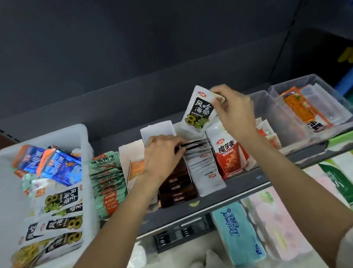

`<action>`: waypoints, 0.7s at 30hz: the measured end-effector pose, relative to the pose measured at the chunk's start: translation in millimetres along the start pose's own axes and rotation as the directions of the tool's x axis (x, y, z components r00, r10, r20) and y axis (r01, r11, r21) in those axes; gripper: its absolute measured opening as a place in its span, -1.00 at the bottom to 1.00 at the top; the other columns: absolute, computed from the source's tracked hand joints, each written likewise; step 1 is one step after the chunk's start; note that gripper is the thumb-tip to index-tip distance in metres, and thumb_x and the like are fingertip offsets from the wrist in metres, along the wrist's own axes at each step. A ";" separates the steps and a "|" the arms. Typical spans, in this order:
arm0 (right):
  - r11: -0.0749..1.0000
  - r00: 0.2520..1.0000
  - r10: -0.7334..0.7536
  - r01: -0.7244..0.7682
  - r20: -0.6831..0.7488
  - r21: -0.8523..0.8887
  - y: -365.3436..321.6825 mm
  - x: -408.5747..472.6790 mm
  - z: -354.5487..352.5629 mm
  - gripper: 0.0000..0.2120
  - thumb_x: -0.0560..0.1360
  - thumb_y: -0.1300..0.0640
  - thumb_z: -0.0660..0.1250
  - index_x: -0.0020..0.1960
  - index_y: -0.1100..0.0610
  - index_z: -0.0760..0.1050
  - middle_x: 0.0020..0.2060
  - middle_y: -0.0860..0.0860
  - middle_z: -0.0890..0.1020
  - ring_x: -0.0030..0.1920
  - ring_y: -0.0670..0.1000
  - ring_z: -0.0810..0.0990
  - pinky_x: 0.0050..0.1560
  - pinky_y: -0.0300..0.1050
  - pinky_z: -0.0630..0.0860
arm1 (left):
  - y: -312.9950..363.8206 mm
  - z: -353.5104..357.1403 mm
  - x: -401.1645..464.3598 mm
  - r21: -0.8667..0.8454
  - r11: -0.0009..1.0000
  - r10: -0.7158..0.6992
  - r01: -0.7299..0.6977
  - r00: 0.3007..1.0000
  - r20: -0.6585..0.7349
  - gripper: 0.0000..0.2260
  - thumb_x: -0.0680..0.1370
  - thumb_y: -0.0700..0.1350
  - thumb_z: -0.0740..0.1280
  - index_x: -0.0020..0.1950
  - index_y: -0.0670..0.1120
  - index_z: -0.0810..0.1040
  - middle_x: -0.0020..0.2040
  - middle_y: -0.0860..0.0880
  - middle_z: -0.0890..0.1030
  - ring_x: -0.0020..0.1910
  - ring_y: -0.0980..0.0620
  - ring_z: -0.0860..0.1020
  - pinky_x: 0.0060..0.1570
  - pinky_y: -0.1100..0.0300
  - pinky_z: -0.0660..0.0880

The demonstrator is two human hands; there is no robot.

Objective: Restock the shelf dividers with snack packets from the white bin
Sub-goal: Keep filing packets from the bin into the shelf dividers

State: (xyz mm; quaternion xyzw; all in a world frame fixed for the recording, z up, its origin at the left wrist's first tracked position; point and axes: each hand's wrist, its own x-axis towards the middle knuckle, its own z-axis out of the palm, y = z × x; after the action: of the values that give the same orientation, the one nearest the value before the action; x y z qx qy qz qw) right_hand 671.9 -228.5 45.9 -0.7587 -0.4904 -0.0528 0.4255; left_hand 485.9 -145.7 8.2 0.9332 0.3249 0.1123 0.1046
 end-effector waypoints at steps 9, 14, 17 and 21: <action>0.864 0.840 -0.300 0.440 0.452 -0.246 4.9 -10.3 30.4 -0.83 0.51 0.19 0.30 -0.03 0.04 0.65 -0.09 0.05 0.66 0.09 0.07 0.56 0.11 -0.09 0.26 | 0.2 0.9 -2.9 -0.042 0.999 0.000 -0.002 0.999 -0.047 -0.85 0.52 -0.04 0.33 0.05 0.06 0.65 0.01 0.05 0.67 0.01 -0.01 0.57 0.08 0.10 0.44; 0.781 0.792 -0.290 0.520 0.538 -0.346 11.8 -23.7 31.2 -0.72 0.44 0.24 0.29 0.09 0.05 0.63 -0.03 0.04 0.68 0.27 0.05 0.44 0.08 -0.06 0.15 | -1.4 0.0 -10.5 -0.073 0.997 0.029 -0.035 0.996 -0.083 -0.81 0.53 -0.04 0.31 0.11 0.03 0.63 0.04 0.05 0.65 0.05 0.00 0.56 0.07 0.11 0.47; 0.890 0.855 -0.268 0.396 0.444 -0.226 4.9 -30.1 19.8 -0.66 0.51 0.23 0.25 0.27 0.11 0.51 0.11 0.02 0.63 0.26 0.06 0.44 0.20 0.02 0.27 | -5.2 -13.9 -29.0 -0.127 0.989 0.046 -0.079 0.970 -0.239 -0.78 0.52 -0.03 0.28 0.12 -0.01 0.61 -0.02 0.05 0.65 0.02 0.02 0.56 0.02 0.15 0.48; 0.976 0.934 -0.219 0.204 0.283 0.079 -40.7 -38.2 7.2 -0.71 0.57 0.22 0.20 0.26 0.11 0.50 0.10 0.03 0.63 0.15 0.03 0.53 0.20 -0.05 0.43 | -34.9 -41.5 -71.6 -0.171 0.985 -0.050 -0.028 0.898 -0.438 -0.80 0.55 -0.05 0.24 0.03 -0.07 0.62 -0.10 0.05 0.64 -0.05 0.08 0.54 0.00 0.20 0.43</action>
State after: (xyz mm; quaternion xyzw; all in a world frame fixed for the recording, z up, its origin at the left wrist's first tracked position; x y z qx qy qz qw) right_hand 617.7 -243.9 46.6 -0.6905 -0.6274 0.0255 0.3591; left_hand 399.4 -159.0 28.3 0.8691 0.3345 0.3475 0.1097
